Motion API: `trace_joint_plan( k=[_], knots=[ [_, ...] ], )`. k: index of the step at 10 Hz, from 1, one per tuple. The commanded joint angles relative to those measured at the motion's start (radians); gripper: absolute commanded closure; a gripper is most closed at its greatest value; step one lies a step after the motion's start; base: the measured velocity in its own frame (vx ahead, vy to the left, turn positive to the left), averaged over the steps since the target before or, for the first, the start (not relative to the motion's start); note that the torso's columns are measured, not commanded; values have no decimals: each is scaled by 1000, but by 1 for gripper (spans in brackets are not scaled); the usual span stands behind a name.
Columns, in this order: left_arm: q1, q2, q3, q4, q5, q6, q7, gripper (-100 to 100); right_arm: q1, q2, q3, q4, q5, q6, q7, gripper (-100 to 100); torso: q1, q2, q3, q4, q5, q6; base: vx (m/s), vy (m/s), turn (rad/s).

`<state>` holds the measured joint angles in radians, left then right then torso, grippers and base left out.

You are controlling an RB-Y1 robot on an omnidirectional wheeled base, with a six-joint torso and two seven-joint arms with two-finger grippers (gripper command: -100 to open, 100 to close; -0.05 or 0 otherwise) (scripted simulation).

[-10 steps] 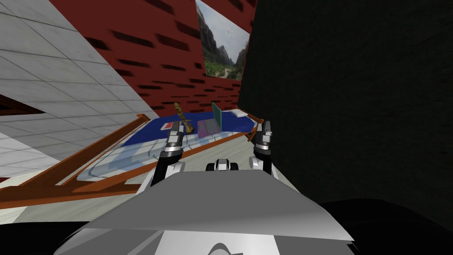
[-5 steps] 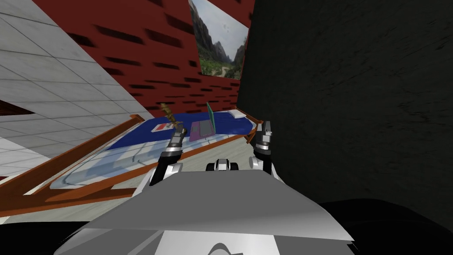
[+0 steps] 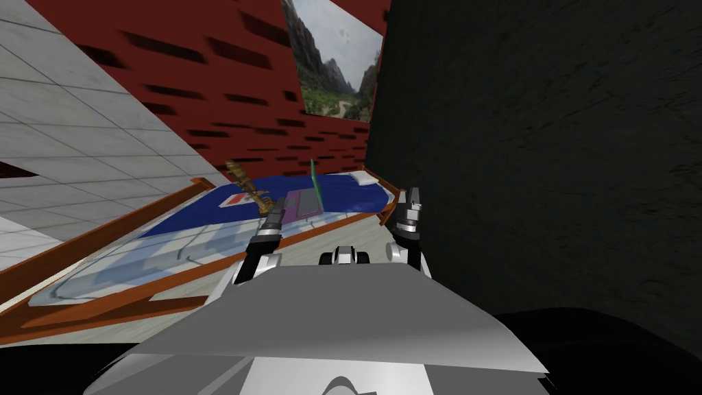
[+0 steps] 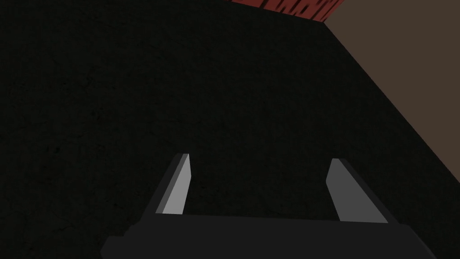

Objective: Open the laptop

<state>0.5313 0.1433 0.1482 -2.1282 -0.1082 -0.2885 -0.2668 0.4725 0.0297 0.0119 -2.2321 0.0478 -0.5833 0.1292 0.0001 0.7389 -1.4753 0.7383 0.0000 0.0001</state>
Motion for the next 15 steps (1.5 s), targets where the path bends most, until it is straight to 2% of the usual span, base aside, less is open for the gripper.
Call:
trace_joint_plan(
  k=[1,12,13,14,15],
  knots=[
    [1,-25,13,27,-22,46,-25,-100,0,0,0,0,0,0,0,0,2,-1,-1,0,0,0,119,-174,37],
    [0,-23,83,154,-93,216,-100,-100,0,0,0,0,0,0,0,0,0,-1,-1,0,0,0,103,-180,41],
    [-2,-20,79,139,-89,213,-96,-100,0,0,0,0,0,0,0,0,2,-4,-2,-1,1,2,42,-65,17],
    [6,-16,84,111,-88,240,-96,-100,0,0,0,0,0,0,0,0,5,-2,-1,-1,2,1,86,9,-40],
    [2,-17,82,124,-88,228,-96,-100,0,0,0,0,0,0,0,0,7,-3,-2,-1,2,0,56,11,-10]
  ],
)
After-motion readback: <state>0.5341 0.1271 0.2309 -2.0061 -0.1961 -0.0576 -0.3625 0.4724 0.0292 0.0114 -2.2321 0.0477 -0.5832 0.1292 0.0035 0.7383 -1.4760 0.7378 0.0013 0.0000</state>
